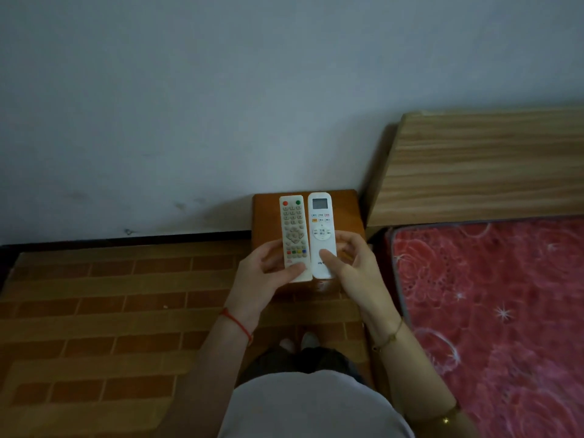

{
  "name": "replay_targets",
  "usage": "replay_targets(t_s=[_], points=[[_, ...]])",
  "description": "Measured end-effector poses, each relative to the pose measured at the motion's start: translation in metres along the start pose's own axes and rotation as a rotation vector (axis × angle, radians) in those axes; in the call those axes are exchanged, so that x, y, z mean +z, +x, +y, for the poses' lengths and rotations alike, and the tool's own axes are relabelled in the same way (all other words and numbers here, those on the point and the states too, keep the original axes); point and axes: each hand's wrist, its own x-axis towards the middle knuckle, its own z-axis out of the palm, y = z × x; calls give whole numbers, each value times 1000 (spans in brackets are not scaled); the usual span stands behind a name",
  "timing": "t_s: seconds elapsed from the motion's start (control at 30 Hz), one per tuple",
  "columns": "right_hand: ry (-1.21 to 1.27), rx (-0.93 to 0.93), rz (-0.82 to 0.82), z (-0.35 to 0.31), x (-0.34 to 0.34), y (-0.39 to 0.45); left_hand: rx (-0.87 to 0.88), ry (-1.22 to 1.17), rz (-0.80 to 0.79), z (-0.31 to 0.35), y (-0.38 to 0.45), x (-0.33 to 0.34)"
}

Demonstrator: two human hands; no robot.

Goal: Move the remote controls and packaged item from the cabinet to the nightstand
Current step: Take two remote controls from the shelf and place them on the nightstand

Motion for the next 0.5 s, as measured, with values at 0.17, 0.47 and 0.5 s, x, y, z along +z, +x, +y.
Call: replay_targets(t_s=[0.17,0.47,0.5], points=[[-55,61,-21,9,12,60,-54,64,55,-5,61,-6],[-102,186,-18,77,53,201,-42,97,144,-50,215,-16],[-107,200,-14,91,58,217,-46,93,149,-63,231,-15]])
